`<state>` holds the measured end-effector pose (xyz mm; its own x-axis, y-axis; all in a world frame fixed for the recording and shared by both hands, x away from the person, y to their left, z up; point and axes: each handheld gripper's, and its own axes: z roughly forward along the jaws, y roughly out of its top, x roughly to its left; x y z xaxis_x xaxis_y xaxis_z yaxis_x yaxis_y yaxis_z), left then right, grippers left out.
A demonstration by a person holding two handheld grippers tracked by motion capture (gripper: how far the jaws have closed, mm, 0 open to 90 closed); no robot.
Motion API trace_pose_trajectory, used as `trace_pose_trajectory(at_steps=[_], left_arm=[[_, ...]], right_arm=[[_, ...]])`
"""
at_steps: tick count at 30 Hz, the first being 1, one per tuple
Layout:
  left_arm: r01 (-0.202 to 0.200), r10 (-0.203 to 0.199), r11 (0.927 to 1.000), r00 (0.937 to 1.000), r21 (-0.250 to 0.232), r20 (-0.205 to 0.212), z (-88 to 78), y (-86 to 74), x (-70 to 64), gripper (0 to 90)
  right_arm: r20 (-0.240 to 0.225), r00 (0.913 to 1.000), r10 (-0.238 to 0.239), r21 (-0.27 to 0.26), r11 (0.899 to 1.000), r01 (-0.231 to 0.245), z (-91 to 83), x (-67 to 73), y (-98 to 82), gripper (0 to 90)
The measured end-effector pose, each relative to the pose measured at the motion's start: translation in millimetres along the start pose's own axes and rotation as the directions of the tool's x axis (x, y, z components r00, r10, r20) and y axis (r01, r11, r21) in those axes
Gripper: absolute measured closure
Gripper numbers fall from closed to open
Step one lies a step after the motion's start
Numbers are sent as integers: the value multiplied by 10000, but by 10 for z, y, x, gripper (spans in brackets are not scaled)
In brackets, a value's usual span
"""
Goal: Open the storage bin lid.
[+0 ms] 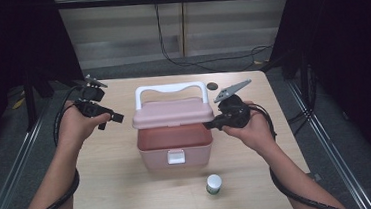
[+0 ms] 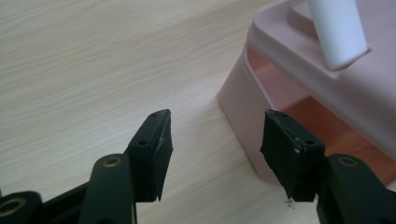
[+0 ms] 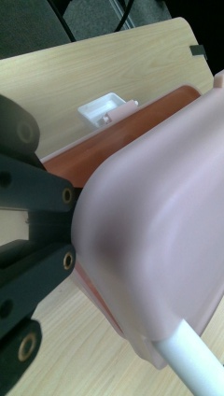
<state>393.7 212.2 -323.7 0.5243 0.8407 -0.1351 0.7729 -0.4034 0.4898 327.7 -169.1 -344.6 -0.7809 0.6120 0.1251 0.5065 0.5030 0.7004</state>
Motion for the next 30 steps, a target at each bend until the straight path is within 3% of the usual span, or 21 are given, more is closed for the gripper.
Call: trace_pose_trajectory(at_steps=[23,30], left_arm=[[-749,732,9971,9932,158,901,101,-43,-254,426],[-759,734,9969,9912,184,1102,142,-63,-305,423]], right_arm=[[126,9999,57,-88,9999,-55,-34,-16,59,900],[176,9998,15,-149,9999,-13,-52,-13,84,900]])
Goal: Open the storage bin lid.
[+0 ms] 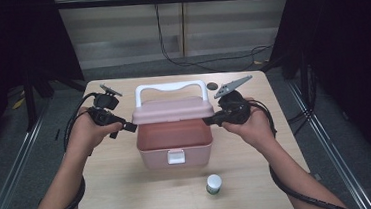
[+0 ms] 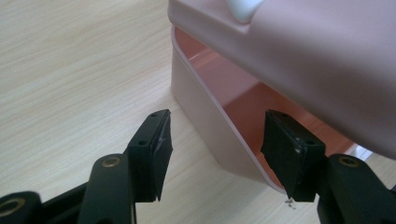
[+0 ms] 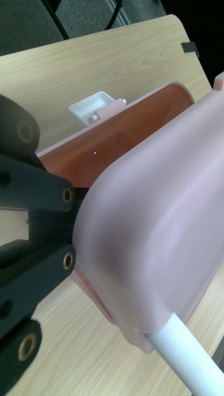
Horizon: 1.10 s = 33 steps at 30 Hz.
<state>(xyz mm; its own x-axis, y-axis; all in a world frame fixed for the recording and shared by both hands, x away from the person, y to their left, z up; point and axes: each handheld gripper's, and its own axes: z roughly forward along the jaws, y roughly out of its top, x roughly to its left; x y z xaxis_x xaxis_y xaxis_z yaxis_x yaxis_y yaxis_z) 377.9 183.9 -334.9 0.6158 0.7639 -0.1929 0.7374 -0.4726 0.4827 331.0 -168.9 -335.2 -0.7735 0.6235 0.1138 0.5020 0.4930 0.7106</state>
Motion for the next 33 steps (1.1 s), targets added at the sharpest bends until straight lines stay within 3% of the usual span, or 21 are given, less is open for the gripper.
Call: trace_pose_trajectory(at_steps=[15,33], left_arm=[[-189,191,9996,9998,-202,106,-29,48,-85,419],[-295,295,9981,9996,-540,-6,-175,196,-153,419]], right_arm=[[33,10000,61,26,10000,-61,9,-8,-12,900],[-177,9995,270,179,9995,-267,143,-53,-238,900]])
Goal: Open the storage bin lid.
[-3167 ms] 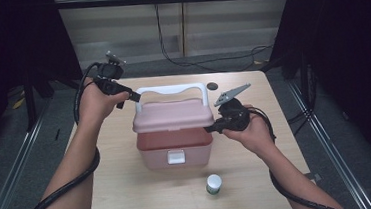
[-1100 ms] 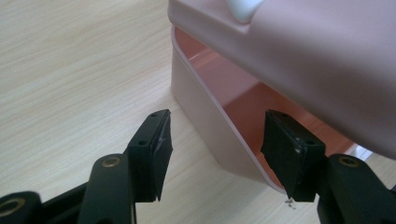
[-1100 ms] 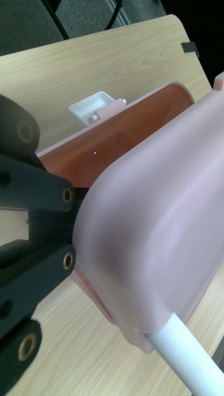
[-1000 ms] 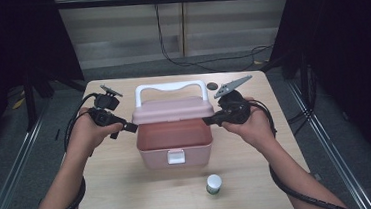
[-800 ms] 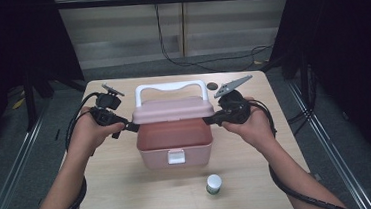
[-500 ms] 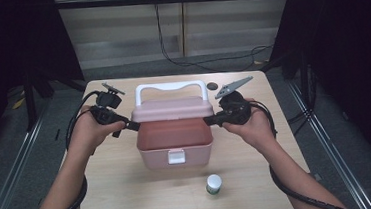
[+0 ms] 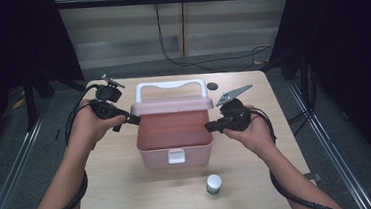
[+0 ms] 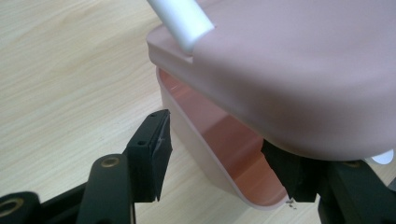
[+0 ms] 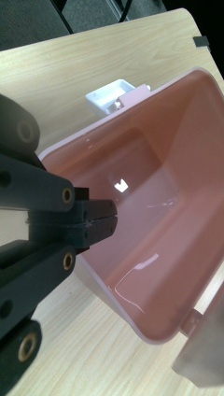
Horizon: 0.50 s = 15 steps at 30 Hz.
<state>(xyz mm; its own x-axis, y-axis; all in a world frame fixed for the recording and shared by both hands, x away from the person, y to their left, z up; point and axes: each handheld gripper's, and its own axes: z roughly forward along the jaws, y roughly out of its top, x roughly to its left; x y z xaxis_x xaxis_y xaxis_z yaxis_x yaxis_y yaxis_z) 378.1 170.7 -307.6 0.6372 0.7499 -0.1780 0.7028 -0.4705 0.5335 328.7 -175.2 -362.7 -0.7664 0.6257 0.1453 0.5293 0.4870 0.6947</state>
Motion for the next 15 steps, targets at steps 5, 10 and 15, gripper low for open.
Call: trace_pose_trajectory(at_steps=[5,10,15], left_arm=[[-84,83,9999,10000,-128,-51,-45,77,-41,422],[-208,206,9997,9997,-154,-149,-89,159,-91,426],[-138,133,9997,9996,-219,-247,-108,196,-88,440]], right_arm=[[-97,9999,-28,110,9999,29,33,4,-37,900],[-142,9999,-95,151,9998,97,49,12,-44,900],[-220,9996,-156,226,9996,161,64,37,-44,900]])
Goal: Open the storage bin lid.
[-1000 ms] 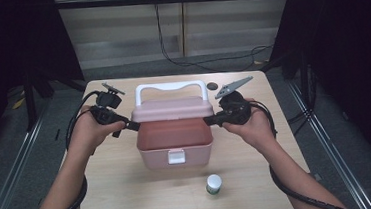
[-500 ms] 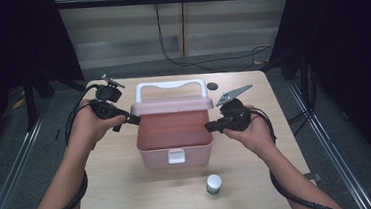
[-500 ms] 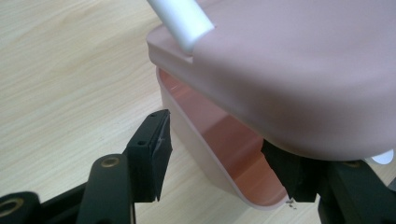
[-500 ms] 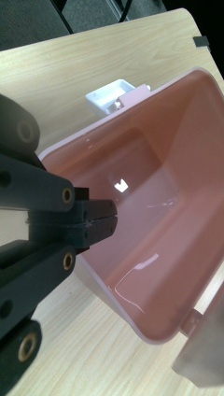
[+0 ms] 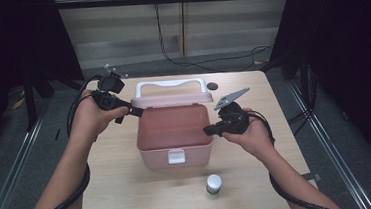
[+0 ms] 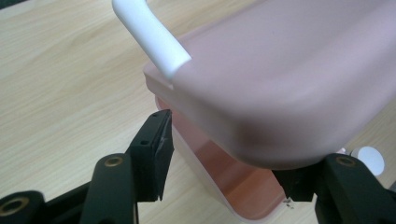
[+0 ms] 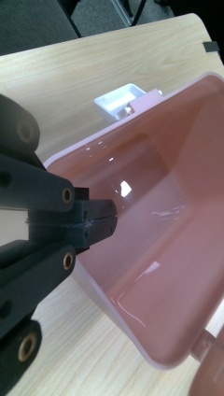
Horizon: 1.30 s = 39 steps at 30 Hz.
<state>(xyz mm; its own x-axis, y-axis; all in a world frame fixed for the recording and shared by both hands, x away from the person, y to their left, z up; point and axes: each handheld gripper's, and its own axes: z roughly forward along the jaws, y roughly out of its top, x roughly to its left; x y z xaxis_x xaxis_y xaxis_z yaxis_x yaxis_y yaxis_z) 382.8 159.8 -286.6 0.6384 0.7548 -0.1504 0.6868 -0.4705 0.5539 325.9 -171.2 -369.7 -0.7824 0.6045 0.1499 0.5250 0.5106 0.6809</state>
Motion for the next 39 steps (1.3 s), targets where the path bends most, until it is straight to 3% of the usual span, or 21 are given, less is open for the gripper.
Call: trace_pose_trajectory(at_steps=[18,27,31,33,39], left_arm=[[67,-68,9996,10000,-288,-21,-40,132,13,532],[125,-135,9996,9989,-238,-440,-64,219,-2,568],[79,-87,9998,9988,-161,-488,-69,247,6,573],[299,-305,9994,9986,-148,-440,-70,266,19,575],[361,-366,9993,9980,-110,-524,-78,324,43,586]], right_arm=[[-112,9999,42,-35,10000,-42,55,-11,-61,900],[-149,9999,-32,22,10000,33,78,10,-57,900],[-199,9998,-83,-1,10000,83,104,18,-63,900],[-201,9998,-86,12,10000,86,109,13,-70,900],[-209,9998,19,5,10000,-19,117,-15,-103,900]])
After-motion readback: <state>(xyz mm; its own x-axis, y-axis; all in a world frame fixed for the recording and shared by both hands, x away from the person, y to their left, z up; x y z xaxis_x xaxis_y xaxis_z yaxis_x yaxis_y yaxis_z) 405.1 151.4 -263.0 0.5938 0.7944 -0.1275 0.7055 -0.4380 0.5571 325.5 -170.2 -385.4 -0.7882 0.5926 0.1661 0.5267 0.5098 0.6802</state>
